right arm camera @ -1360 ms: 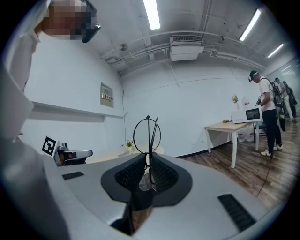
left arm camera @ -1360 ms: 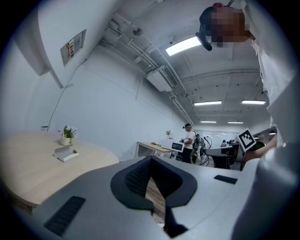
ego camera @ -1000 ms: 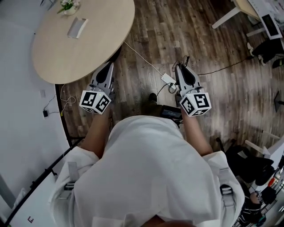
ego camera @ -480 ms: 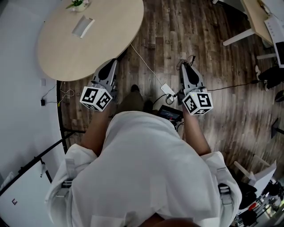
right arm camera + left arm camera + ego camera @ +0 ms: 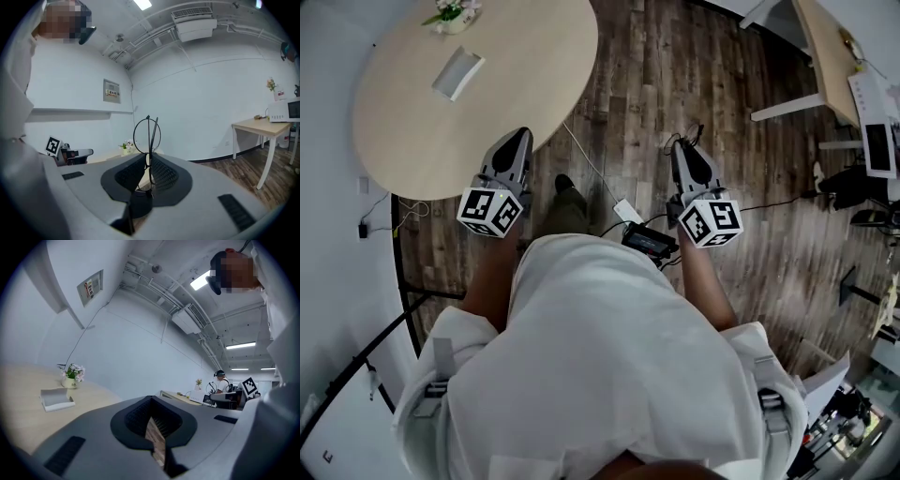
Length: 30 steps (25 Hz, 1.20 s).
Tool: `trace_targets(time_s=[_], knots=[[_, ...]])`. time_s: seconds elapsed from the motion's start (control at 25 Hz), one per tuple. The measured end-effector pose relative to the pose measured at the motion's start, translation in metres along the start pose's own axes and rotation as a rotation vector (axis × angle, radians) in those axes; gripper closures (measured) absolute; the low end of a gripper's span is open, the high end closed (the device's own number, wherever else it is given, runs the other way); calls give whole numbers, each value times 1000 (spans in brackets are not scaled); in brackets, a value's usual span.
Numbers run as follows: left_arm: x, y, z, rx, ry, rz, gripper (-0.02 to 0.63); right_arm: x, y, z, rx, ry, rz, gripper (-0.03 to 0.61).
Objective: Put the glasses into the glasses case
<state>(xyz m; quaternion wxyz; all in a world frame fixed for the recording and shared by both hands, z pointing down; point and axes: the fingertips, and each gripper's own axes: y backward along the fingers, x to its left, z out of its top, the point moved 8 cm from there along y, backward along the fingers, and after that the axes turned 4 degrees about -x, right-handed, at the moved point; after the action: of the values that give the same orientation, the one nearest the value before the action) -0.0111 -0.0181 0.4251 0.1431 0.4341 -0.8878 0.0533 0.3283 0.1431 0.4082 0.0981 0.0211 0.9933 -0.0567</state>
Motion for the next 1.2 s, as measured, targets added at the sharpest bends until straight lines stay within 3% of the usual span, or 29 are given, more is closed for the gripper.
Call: trace_targets(time_s=[0.28, 0.72, 0.92, 1.2], knots=[[54, -51, 14, -7, -38, 56, 601, -13, -108, 31, 57, 54, 108, 526], [147, -53, 28, -8, -27, 228, 601, 28, -280, 38, 150, 147, 409, 525], [169, -37, 23, -13, -3, 328, 601, 55, -350, 28, 243, 143, 609, 525], [197, -17, 17, -31, 15, 550, 601, 94, -459, 5, 402, 133, 961, 525]])
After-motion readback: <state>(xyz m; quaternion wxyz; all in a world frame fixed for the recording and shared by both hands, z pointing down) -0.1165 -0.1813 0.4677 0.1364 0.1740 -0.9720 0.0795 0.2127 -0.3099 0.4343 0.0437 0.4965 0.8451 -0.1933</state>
